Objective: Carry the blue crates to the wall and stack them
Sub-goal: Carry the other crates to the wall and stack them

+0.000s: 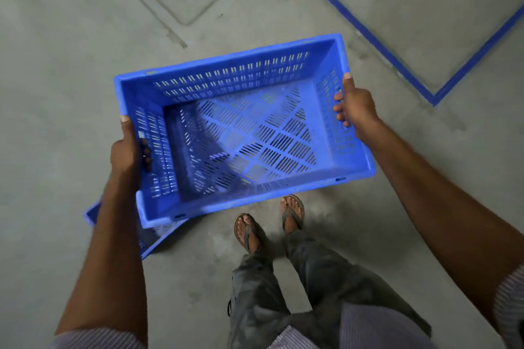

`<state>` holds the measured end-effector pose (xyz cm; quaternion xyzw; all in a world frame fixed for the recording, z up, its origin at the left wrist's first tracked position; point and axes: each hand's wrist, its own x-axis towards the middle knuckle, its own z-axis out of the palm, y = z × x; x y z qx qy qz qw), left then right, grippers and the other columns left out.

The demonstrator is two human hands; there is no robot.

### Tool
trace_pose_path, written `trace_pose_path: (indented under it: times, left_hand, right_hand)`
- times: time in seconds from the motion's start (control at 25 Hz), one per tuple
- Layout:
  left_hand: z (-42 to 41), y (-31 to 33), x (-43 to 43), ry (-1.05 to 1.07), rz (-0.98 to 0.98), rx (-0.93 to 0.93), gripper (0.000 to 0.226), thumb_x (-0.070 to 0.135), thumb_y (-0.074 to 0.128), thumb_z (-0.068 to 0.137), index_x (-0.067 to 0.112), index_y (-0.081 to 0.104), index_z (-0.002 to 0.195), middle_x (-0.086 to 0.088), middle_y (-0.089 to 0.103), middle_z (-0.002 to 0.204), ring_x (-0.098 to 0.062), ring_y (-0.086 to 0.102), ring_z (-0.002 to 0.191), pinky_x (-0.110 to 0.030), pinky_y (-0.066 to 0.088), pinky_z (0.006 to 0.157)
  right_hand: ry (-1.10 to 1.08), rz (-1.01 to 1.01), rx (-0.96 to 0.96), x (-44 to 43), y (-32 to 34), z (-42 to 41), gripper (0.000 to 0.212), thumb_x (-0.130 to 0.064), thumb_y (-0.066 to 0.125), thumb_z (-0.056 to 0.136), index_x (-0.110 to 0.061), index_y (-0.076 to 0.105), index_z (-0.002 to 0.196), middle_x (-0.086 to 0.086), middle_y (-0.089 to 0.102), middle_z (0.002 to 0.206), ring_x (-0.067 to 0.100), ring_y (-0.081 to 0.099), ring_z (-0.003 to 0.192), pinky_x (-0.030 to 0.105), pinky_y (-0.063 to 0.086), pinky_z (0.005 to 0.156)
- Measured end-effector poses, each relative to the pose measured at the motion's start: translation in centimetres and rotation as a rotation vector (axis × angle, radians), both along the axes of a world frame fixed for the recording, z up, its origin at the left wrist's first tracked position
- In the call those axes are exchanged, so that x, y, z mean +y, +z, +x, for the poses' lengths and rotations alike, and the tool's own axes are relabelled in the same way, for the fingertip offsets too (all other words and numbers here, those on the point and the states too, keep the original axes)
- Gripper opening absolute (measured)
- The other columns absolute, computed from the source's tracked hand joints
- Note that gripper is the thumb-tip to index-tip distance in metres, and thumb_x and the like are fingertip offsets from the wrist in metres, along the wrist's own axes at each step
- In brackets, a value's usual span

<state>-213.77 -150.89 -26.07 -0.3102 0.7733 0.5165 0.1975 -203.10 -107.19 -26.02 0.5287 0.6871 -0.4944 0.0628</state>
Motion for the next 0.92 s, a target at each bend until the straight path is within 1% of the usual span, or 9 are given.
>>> trace_pose_path:
  times: [0.08, 0.12, 0.2, 0.36, 0.48, 0.64, 0.72, 0.8, 0.92]
  left_hand:
    - [2.2, 2.6, 1.1, 0.002, -0.057, 0.082, 0.07, 0.081, 0.036, 0.09, 0.017, 0.053, 0.067, -0.005, 0.047, 0.057, -0.017, 0.041, 0.043, -0.025, 0.035, 0.046]
    - [3.3, 3.9, 1.8, 0.007, -0.079, 0.125, 0.07, 0.079, 0.036, 0.091, 0.017, 0.053, 0.065, -0.006, 0.048, 0.057, -0.017, 0.041, 0.043, -0.026, 0.035, 0.046]
    - [5.7, 6.3, 2.9, 0.002, -0.102, 0.179, 0.071, 0.078, 0.035, 0.093, 0.017, 0.054, 0.063, -0.008, 0.048, 0.056, -0.017, 0.043, 0.043, -0.026, 0.038, 0.045]
    - [9.3, 8.9, 4.0, -0.088, -0.053, 0.222, 0.073, 0.081, 0.037, 0.089, 0.015, 0.056, 0.065, -0.009, 0.05, 0.057, -0.021, 0.045, 0.046, -0.031, 0.04, 0.05]
    - [10.5, 11.1, 5.0, -0.21, 0.011, 0.254, 0.071, 0.081, 0.04, 0.088, 0.016, 0.055, 0.065, -0.006, 0.049, 0.055, -0.018, 0.042, 0.044, -0.029, 0.038, 0.048]
    - [12.0, 13.7, 8.4, -0.477, 0.125, 0.235, 0.062, 0.072, 0.042, 0.095, 0.018, 0.051, 0.065, -0.002, 0.044, 0.054, -0.011, 0.037, 0.038, -0.021, 0.031, 0.042]
    - [12.5, 14.8, 11.1, -0.617, 0.153, 0.191, 0.06, 0.07, 0.043, 0.096, 0.018, 0.052, 0.067, -0.001, 0.044, 0.052, -0.013, 0.037, 0.038, -0.019, 0.03, 0.041]
    - [13.4, 16.1, 14.4, -0.76, 0.178, 0.134, 0.059, 0.068, 0.044, 0.097, 0.017, 0.054, 0.07, 0.0, 0.045, 0.053, -0.014, 0.038, 0.039, -0.018, 0.031, 0.04]
    - [15.8, 17.6, 20.0, -0.977, 0.22, 0.052, 0.053, 0.059, 0.042, 0.102, 0.014, 0.054, 0.077, -0.004, 0.043, 0.06, -0.011, 0.038, 0.034, -0.017, 0.031, 0.039]
  right_hand:
    - [-0.029, 0.1, 0.058, -0.3, 2.4, 3.6, 0.066, -0.079, 0.029, 0.094, -0.023, 0.058, 0.075, 0.004, 0.062, 0.067, 0.022, 0.058, 0.052, 0.033, 0.048, 0.051]
    - [-0.038, 0.139, 0.079, -0.2, 3.4, 5.7, 0.073, -0.088, 0.025, 0.085, -0.024, 0.059, 0.076, 0.007, 0.066, 0.07, 0.03, 0.064, 0.062, 0.041, 0.055, 0.06]
    - [-0.067, 0.223, 0.102, -0.3, 4.8, 10.0, 0.083, -0.097, 0.02, 0.076, -0.026, 0.062, 0.079, 0.013, 0.072, 0.081, 0.042, 0.069, 0.08, 0.053, 0.057, 0.076]
    - [-0.191, 0.412, 0.104, -3.0, 10.1, 17.5, 0.085, -0.082, 0.017, 0.088, -0.015, 0.067, 0.097, 0.013, 0.074, 0.091, 0.037, 0.068, 0.092, 0.045, 0.054, 0.081]
    - [-0.311, 0.476, 0.094, -4.4, 12.7, 23.3, 0.085, -0.079, 0.02, 0.088, -0.01, 0.068, 0.101, 0.013, 0.074, 0.096, 0.035, 0.067, 0.097, 0.041, 0.052, 0.081]
    - [-0.512, 0.426, 0.124, -4.2, 13.8, 32.3, 0.084, -0.088, 0.028, 0.084, -0.013, 0.066, 0.084, 0.013, 0.07, 0.077, 0.039, 0.068, 0.076, 0.049, 0.056, 0.072]
    - [-0.589, 0.37, 0.177, -4.2, 14.8, 36.7, 0.066, -0.076, 0.038, 0.091, -0.017, 0.061, 0.073, 0.007, 0.063, 0.064, 0.025, 0.063, 0.053, 0.038, 0.052, 0.055]
    - [-0.692, 0.281, 0.234, -4.3, 16.6, 40.9, 0.044, -0.055, 0.046, 0.1, -0.021, 0.059, 0.077, 0.002, 0.057, 0.064, 0.007, 0.051, 0.036, 0.022, 0.038, 0.041]
    - [-0.808, 0.139, 0.26, -4.0, 18.2, 47.9, 0.029, -0.037, 0.048, 0.103, -0.021, 0.058, 0.082, 0.002, 0.053, 0.067, 0.004, 0.044, 0.03, 0.012, 0.029, 0.035]
